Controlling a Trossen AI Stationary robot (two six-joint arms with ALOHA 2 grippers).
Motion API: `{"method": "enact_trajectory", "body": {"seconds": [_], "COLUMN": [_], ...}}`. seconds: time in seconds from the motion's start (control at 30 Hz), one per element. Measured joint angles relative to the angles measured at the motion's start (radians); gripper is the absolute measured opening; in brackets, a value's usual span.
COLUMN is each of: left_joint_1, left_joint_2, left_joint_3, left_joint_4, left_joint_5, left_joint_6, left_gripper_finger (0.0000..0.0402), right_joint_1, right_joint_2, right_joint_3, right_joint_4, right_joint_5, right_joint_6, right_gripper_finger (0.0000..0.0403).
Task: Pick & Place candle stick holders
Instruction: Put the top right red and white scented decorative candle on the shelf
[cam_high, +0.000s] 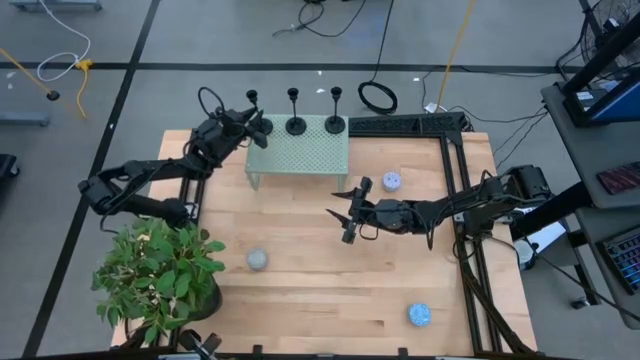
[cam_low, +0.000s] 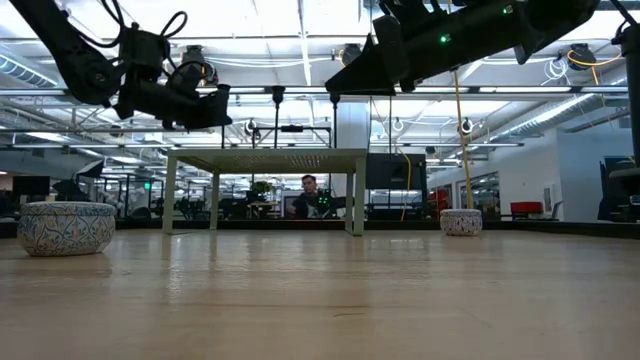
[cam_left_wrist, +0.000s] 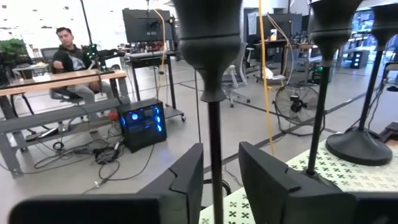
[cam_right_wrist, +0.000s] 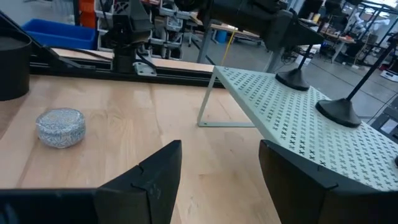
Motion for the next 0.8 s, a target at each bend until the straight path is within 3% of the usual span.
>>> {"method": "enact_trajectory", "body": {"seconds": [0.2, 0.57, 0.8], "left_joint_1": [0.006, -0.013, -0.044], "left_joint_2": [-0.009, -0.048, -0.213], "left_joint_3": [0.0, 0.0, -0.001], "left_joint_4": [-0.047, -0.136, -0.328], "left_joint_5": [-0.003, -0.001, 0.001], "left_joint_6": [-0.012, 0.006, -0.002], "left_gripper_finger": [0.0143, 0.0213, 0.0235], "right_joint_1": [0.0, 0.001, -0.003], "right_joint_2": [0.0, 0.0, 0.0], "right_joint_3": [0.0, 0.0, 0.0], "right_joint_4": [-0.01, -0.014, -0.096], "right_joint_5": [0.0, 0.01, 0.264], "right_joint_6": [-0.007, 0.003, 0.031], "right_gripper_finger": [0.0213, 0.0269, 0.0301]}}
